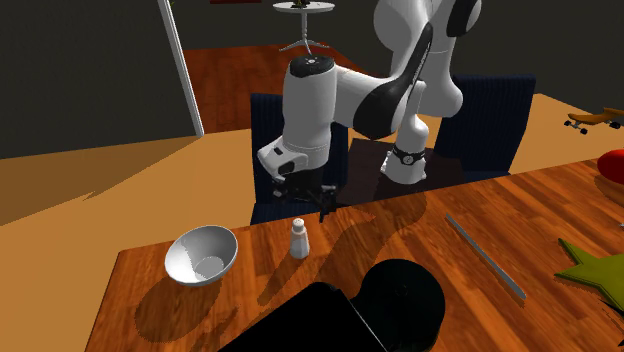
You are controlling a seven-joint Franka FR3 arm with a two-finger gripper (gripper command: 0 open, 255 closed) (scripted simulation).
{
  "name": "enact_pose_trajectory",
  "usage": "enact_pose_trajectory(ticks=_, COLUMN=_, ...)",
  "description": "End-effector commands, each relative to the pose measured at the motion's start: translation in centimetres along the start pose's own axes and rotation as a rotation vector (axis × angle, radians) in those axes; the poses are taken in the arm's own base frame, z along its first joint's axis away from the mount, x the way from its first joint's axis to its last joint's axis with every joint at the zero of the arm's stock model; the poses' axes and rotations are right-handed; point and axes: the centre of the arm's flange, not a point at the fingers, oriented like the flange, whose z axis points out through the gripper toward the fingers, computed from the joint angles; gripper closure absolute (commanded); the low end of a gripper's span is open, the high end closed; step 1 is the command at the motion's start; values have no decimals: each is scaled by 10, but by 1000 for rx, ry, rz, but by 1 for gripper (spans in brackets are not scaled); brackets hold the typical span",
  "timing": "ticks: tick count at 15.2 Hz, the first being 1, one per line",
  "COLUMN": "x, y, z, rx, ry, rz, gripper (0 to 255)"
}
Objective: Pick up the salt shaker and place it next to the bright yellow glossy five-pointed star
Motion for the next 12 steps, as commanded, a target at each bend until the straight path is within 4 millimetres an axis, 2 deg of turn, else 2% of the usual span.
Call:
enact_pose_trajectory(ticks=1, x=2, y=4, z=13, rx=0, ry=1, rz=2, gripper=0)
enact_pose_trajectory(ticks=7, x=2, y=4, z=42, rx=0, ry=1, rz=2, gripper=0)
enact_pose_trajectory(ticks=12, x=2, y=4, z=42, rx=0, ry=1, rz=2, gripper=0)
